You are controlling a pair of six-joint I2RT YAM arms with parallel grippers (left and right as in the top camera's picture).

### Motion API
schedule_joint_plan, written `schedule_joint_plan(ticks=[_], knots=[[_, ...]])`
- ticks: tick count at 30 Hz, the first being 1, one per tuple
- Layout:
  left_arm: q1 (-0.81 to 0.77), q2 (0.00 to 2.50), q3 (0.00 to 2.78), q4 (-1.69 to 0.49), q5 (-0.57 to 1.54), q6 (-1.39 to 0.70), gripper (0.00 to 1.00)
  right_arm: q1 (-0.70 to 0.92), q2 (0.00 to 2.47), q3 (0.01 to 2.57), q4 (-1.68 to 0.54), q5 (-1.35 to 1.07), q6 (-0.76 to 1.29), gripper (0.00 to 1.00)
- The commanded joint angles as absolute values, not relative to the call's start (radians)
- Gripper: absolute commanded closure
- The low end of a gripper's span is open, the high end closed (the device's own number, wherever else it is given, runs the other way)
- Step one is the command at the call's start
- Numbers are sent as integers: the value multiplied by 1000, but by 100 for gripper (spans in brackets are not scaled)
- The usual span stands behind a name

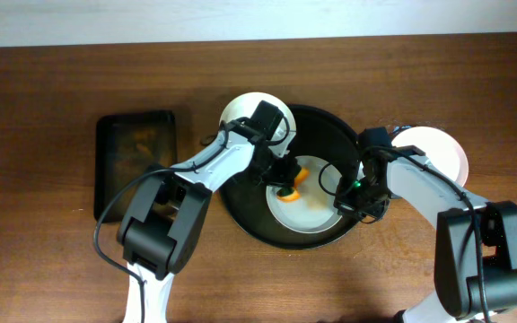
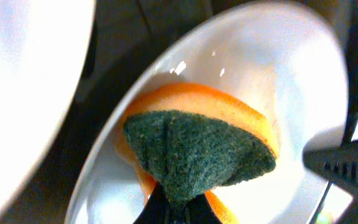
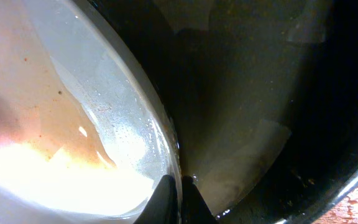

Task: Clean dirty plates on tray and stack at the side
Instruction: 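Scrub the lower white plate with the sponge in the left gripper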

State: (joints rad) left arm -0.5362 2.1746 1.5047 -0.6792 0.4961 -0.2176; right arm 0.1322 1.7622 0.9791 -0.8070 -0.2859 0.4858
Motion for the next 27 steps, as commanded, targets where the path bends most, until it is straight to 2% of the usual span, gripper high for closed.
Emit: schedule_joint_plan(ticks=[1,5,9,17,20,27], knots=[[-535,2206,1473,-770,404,-219,100,137,1791,944,-837,-167,467,96],[-574,2195,1490,-794,482,-162,100,137,1791,944,-838,-168,467,96],[-533,2087,1588,-794,481,-159,100,137,1791,944,-838,-167,467,96],[-487,1979,1613,-788,371,-159,100,137,1791,944,-840,-167,460,96],[-549,1982,1583,-767,348,-160,100,137,1791,944,-841,-168,460,96],[-691,1982,1431,-628,151,-163,100,137,1791,944,-845,-168,460,96]])
